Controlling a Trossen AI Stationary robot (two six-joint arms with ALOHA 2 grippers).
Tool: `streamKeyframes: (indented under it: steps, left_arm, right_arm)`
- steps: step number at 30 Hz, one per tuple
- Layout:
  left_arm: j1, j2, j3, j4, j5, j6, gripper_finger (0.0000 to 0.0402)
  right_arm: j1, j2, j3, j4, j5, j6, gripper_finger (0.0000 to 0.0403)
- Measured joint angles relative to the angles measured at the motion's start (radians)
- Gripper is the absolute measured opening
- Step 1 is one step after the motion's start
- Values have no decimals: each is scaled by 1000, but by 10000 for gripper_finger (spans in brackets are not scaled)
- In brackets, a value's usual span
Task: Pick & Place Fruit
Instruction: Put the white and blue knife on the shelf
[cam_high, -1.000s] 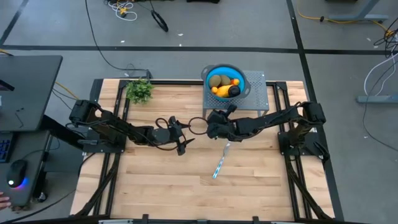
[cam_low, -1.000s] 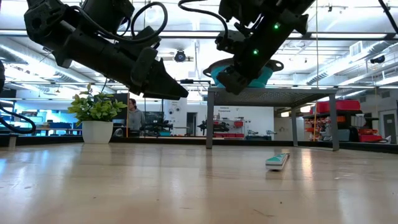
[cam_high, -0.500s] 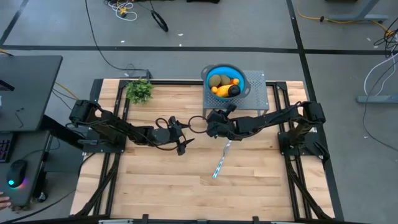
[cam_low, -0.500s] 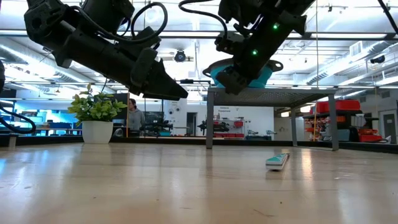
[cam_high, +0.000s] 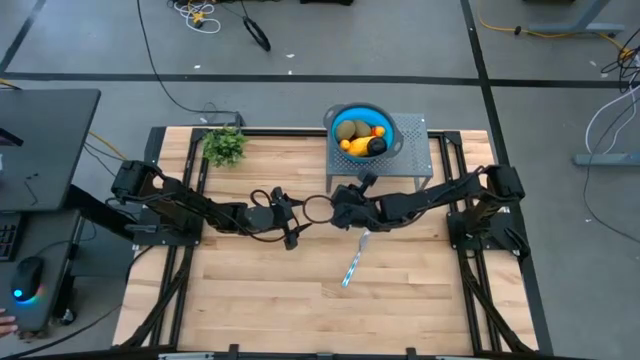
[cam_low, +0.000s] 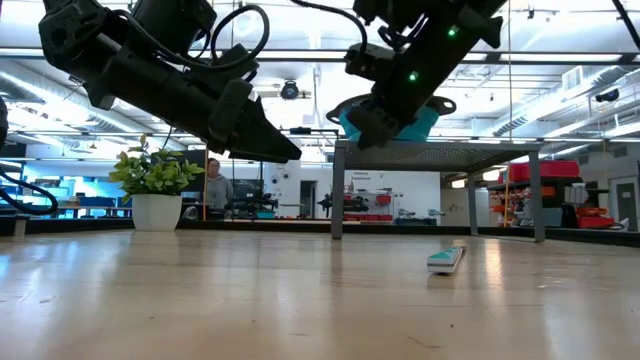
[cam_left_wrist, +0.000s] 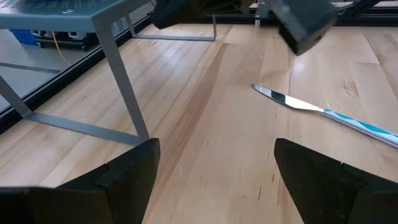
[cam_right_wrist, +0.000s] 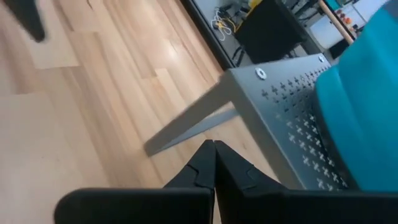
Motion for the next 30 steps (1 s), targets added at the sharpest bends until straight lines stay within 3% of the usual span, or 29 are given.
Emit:
streamKeyframes:
  steps: [4,9,11,16,18,30]
  left_arm:
    - [0,0,0,0,0,0,325]
    - [0,0,0,-2,0,0,325]
    - [0,0,0,-2,0,0,325]
    - [0,0,0,-2,0,0,325]
    - [0,0,0,-1,0,0,325]
    - [0,0,0,-2,8,-11,325]
  right_arm:
    - [31,0,0,1,-44,42,3]
    - [74,0,0,-42,-234,160,3]
    - [87,0,0,-77,-359,215,3]
    - [107,1,0,-110,-796,325,3]
    - [126,1,0,-93,-888,349,3]
    - [235,67,-16,-62,-853,289,3]
